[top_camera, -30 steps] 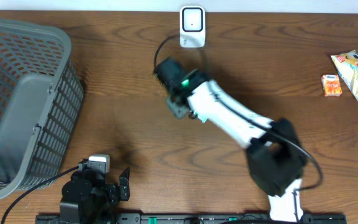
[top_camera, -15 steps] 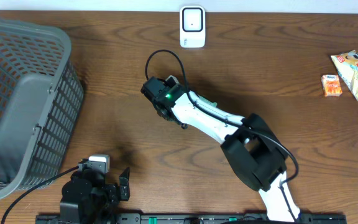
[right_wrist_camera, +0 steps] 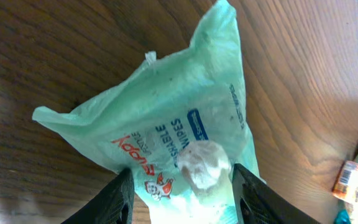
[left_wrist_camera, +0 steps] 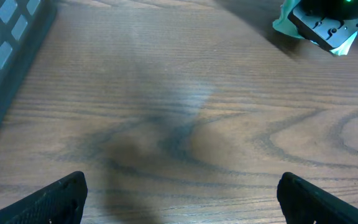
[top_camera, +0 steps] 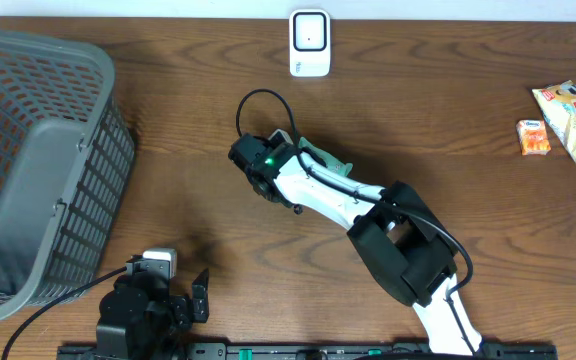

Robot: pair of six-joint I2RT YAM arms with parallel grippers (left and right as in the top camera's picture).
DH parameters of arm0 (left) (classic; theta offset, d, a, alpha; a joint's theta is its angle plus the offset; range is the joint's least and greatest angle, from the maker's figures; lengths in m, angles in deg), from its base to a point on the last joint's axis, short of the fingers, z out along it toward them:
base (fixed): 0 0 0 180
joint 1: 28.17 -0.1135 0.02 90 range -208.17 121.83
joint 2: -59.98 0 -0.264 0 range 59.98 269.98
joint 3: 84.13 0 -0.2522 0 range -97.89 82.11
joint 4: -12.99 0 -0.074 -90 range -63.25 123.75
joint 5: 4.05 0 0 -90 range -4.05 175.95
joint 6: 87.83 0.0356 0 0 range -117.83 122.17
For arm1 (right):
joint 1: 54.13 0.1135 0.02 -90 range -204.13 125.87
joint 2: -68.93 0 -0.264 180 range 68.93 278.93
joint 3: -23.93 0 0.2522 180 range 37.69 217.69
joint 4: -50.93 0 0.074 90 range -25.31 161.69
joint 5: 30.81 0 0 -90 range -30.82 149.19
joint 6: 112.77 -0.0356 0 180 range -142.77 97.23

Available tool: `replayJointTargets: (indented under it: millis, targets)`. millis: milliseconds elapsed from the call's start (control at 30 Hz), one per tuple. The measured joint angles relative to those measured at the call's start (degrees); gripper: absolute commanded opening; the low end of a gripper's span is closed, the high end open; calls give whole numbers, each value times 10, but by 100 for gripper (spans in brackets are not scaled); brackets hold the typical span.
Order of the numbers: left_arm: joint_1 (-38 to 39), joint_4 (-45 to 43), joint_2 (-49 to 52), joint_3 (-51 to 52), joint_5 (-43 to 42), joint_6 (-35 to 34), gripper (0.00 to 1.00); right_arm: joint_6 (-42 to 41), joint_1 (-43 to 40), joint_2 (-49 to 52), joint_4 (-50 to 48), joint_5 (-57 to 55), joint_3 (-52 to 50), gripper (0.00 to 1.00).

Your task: Scan the item barcode

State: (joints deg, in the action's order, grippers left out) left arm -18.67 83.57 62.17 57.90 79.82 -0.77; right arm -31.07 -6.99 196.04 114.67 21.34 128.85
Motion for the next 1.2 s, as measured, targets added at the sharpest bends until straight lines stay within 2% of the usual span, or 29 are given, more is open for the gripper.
replayJointTargets:
  millis: [500,800,1067,1200]
  targets:
    - [0,0,0,0,0,0,98,-3,14,-22,22,-12,0,63]
    - [0,0,0,0,0,0,98,-2,3,-22,3,-3,-1,61]
    - [0,0,0,0,0,0,98,2,-10,-32,-76,12,-64,59]
    - [0,0,0,0,0,0,98,17,-8,-46,-128,8,-97,52]
